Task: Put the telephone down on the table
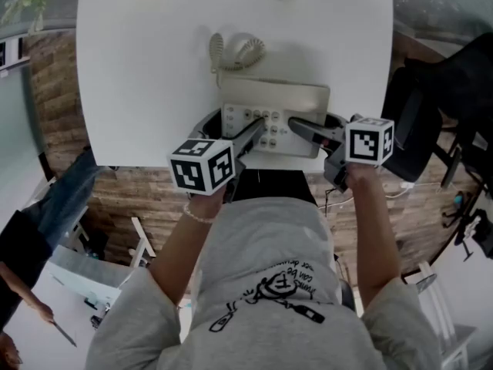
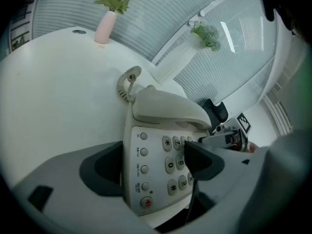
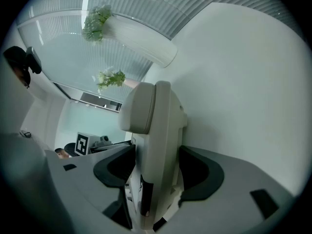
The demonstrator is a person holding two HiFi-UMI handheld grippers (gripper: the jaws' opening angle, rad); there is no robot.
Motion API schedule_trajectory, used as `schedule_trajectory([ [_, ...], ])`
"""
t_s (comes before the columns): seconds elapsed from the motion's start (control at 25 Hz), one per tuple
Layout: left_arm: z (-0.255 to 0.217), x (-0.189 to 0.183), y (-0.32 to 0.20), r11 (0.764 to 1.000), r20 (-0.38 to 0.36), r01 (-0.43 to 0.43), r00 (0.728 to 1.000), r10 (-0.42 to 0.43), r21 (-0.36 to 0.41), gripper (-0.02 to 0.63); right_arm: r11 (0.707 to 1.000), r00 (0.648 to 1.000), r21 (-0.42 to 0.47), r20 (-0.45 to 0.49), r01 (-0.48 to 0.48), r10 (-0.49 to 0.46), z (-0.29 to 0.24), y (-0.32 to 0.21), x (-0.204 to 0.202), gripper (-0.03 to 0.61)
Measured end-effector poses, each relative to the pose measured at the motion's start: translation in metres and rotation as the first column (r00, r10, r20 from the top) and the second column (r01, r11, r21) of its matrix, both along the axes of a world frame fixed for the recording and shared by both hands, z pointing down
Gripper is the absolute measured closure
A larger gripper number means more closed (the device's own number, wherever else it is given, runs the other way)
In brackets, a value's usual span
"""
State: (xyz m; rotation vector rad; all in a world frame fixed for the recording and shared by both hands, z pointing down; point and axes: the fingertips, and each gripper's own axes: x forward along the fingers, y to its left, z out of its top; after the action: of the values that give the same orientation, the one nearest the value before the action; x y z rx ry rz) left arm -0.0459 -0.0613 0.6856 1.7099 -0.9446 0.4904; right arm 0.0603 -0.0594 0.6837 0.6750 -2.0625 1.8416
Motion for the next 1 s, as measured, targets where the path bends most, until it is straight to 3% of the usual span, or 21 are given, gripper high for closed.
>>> schedule_trajectory([
  [0.6,0.0037,-0.0048,0.0014,1.0,0.114,-0.004,0.993,0.003,0.009,0.225,1.0,0.996,-0.002,-0.086,0.011,-0.011,0.005,0.0009,-0.0012,0.287],
  [1.0,0.0033,-0.0069,0.002,1.0,0.12,-0.004,0.993,0.003,0.008,0.225,1.0,0.994,0.002,-0.114,-0.001,0.001,0.0047,0.0013,-0.004,0.285],
])
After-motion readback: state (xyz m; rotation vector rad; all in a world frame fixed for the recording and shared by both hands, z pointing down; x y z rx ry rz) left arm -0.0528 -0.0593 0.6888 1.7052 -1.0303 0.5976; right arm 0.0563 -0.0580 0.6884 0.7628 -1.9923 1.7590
